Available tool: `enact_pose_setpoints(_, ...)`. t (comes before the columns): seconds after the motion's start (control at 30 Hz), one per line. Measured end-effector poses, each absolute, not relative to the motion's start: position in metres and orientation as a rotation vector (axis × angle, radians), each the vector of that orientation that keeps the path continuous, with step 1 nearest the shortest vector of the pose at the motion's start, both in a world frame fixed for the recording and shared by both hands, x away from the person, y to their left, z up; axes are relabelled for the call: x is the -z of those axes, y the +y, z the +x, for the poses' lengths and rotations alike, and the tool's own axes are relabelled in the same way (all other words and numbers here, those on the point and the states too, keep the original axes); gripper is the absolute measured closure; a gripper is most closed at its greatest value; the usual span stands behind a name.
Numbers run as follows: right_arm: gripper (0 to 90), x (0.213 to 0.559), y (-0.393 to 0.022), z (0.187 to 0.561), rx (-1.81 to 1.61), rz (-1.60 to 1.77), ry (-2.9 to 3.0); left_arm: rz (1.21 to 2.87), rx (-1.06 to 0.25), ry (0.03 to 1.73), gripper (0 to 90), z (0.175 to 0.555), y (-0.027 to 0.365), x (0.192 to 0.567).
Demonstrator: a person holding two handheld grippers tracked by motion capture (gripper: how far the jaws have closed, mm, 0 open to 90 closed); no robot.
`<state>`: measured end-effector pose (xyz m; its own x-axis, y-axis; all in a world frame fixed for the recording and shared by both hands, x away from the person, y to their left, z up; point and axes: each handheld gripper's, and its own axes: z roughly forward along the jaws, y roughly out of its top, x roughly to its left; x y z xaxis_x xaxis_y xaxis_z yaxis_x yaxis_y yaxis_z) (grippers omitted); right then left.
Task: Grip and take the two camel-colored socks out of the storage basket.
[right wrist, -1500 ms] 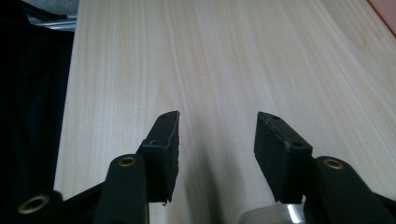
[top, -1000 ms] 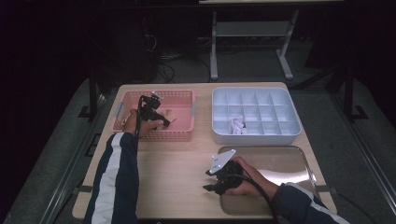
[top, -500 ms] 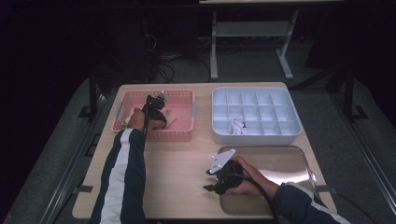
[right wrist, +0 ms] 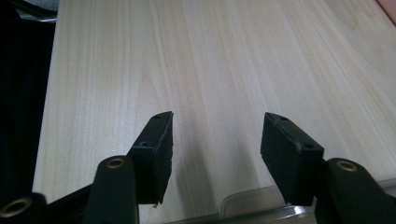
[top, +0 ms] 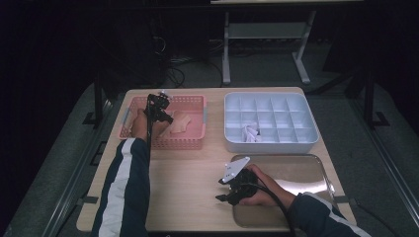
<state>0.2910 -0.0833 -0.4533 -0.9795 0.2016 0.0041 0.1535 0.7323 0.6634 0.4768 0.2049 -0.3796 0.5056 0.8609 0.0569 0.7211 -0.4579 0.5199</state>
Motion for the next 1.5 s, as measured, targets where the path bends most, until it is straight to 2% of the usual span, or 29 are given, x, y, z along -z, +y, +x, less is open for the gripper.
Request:
enact_pose_setpoints(0.9,40.3,0.451,-0.086,0.293,-1.129,0.334,2.86,2.01,-0.518,1.106,82.5,0.441,0.223,0.313)
enact_pose_setpoints(1.2,39.1,0.451,-0.086,0.292,-1.128,0.336,2.861,1.966,-0.526,1.032,82.6,0.424,0.224,0.3)
enact_pose_setpoints(1.5,38.7,0.449,-0.087,0.292,-1.137,0.34,2.851,1.947,-0.521,0.927,82.7,0.39,0.222,0.282)
